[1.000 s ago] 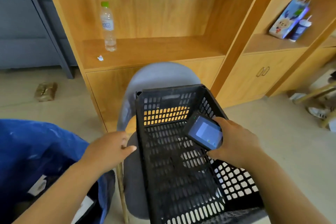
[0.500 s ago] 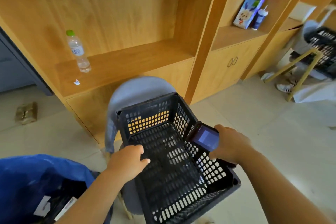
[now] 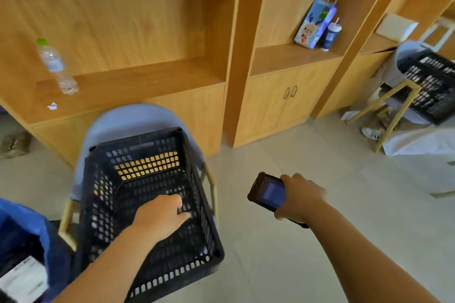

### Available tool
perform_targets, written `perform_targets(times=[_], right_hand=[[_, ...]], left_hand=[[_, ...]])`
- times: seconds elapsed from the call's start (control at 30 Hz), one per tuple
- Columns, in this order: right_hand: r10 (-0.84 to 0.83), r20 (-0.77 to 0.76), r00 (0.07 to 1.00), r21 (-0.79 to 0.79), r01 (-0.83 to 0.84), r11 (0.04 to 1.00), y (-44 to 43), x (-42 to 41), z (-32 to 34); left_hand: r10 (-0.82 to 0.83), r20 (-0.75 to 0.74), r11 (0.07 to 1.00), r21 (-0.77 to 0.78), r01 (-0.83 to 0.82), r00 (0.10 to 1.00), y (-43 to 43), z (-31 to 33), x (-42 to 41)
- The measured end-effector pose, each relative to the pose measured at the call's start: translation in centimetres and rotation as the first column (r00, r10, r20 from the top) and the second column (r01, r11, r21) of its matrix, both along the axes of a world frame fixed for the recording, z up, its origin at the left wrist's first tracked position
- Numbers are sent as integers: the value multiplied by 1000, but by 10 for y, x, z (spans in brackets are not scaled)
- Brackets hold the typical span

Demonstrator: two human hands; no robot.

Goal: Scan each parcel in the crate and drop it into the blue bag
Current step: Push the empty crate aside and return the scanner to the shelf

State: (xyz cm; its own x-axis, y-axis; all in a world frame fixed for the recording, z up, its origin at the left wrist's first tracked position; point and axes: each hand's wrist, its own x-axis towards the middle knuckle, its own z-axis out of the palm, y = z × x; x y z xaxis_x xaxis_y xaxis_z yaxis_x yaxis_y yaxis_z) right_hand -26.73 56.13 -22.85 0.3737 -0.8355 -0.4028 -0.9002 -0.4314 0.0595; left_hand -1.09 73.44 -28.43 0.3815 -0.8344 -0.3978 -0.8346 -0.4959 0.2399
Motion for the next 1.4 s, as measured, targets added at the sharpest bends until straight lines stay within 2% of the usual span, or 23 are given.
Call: perform_targets(times=[0.2, 0.47, 0.73, 0.9, 1.03, 1.13, 1.27, 1.4], right_hand=[[-16, -87, 996, -47, 12, 999, -46, -54, 28], [35, -165, 986, -95, -51, 994, -128, -66, 59], [156, -204, 966, -151, -189, 970, -263, -28, 83], [184, -188, 965, -210, -222, 952, -360, -7, 114], [176, -79, 981, -294, -192, 936, -430, 2, 144], [182, 87, 979, -333, -143, 932, -479, 10, 159], [218, 309, 926, -370, -95, 924, -539, 29, 178], [244, 478, 844, -378, -53, 924, -598, 59, 200]], left_hand=[[-109, 7, 994, -30, 109, 994, -64, 12, -67], [-151, 36, 988, -26, 152, 988, -161, 3, -80], [-47, 93, 998, -45, 52, 995, -292, -5, -54], [-9, 109, 999, -40, 13, 994, -383, 18, -42], [-25, 153, 997, -67, 36, 988, -447, 49, -33], [-32, 207, 997, -66, 46, 978, -486, 81, -20], [-16, 274, 992, -119, 51, 961, -535, 133, -2], [45, 280, 982, -186, 8, 959, -584, 183, 18]])
